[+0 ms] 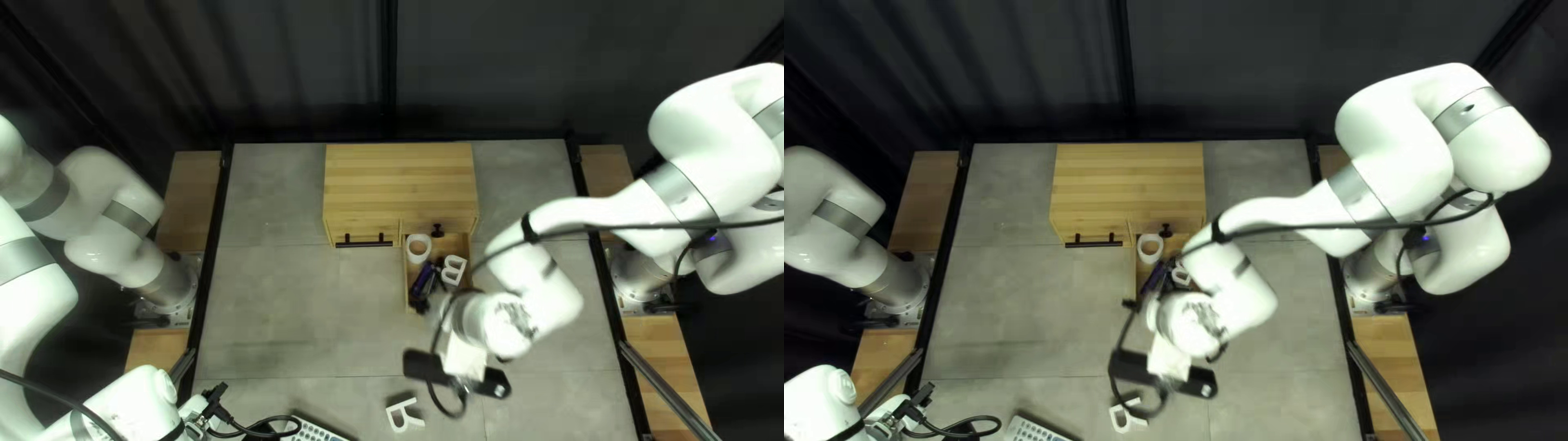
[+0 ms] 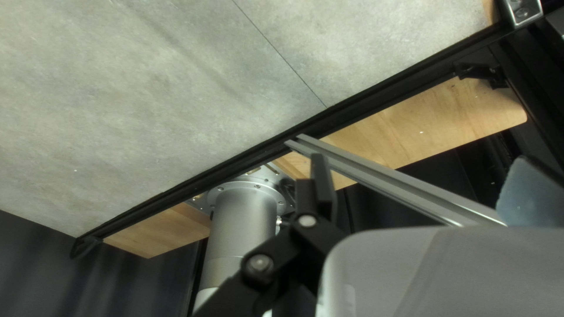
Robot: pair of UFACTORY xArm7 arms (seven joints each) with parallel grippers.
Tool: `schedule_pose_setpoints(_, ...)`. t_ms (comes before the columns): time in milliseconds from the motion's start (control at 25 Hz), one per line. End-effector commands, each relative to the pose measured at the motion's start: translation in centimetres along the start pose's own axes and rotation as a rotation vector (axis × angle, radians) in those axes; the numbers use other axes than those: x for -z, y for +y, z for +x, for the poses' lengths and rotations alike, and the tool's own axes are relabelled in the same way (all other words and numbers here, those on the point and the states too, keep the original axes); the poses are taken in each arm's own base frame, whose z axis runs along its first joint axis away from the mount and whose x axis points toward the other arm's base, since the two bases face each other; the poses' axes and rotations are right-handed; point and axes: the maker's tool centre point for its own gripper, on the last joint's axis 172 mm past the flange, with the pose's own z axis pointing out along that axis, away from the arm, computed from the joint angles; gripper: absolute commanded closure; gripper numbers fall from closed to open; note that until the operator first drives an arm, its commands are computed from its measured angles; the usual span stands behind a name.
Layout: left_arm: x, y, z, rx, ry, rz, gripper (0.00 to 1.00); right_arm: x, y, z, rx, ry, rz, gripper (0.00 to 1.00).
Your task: Open drawers and place objects into drawer and close
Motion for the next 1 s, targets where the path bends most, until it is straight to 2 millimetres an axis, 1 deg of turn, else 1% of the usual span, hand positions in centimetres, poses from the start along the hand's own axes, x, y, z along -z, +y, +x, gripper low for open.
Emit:
schedule_pose_setpoints(40,0.0,0.0,0.0,0.000,0.000,0.000,0.00,-1.4,-0.5,1.2,0.078,-0.075,0.015,0.00)
schedule_pose_setpoints(200,0.0,0.0,0.0,0.000,0.000,0.000,0.00,-2.9,-0.6,1.0,0.107,-0.114,0.029,0.00)
schedule_pose_setpoints(320,0.0,0.0,0.0,0.000,0.000,0.000,0.00,-4.2,-0.8,0.7,0.112,-0.151,0.072,0.00)
schedule_pose_setpoints(640,0.0,0.0,0.0,0.000,0.000,0.000,0.00,-7.1,-1.2,-0.6,0.100,-0.216,0.171,0.00)
schedule_pose_setpoints(800,0.0,0.0,0.0,0.000,0.000,0.000,0.00,-7.5,-1.1,-1.0,0.109,-0.216,0.169,0.00)
schedule_pose_setpoints(1000,0.0,0.0,0.0,0.000,0.000,0.000,0.00,-7.0,-1.3,-1.6,0.164,-0.222,0.129,0.00)
